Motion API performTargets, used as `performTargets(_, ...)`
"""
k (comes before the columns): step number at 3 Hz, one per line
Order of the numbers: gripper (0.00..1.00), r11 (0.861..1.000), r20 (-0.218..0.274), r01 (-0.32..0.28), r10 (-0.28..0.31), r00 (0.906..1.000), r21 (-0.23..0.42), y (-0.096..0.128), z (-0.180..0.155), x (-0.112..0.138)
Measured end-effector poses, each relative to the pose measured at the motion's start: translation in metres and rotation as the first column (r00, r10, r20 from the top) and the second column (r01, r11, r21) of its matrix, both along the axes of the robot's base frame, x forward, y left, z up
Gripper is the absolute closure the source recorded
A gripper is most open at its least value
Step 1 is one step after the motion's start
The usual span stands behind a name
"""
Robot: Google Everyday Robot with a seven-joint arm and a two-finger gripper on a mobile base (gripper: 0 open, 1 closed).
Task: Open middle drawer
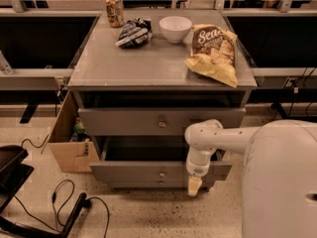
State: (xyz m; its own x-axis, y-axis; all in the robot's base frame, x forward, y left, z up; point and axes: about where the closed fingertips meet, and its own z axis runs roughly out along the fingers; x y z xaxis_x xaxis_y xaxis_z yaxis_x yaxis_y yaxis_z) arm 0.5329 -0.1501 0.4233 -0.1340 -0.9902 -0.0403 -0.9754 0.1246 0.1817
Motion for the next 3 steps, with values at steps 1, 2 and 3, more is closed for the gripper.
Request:
performTargets(1,0.64,1.000,0.000,0.000,0.000,1.0000,0.000,0.0005,0.0028,0.0006)
performTargets(2,0.87,1.000,-0.006,0.003,-0.003,1.0000,-0.004,0.0011,0.0065,-0.0015)
performTargets(3,1.00,1.000,-0.006,0.003,-0.003,1.0000,-0.004,0.0016,0.0102,-0.0008)
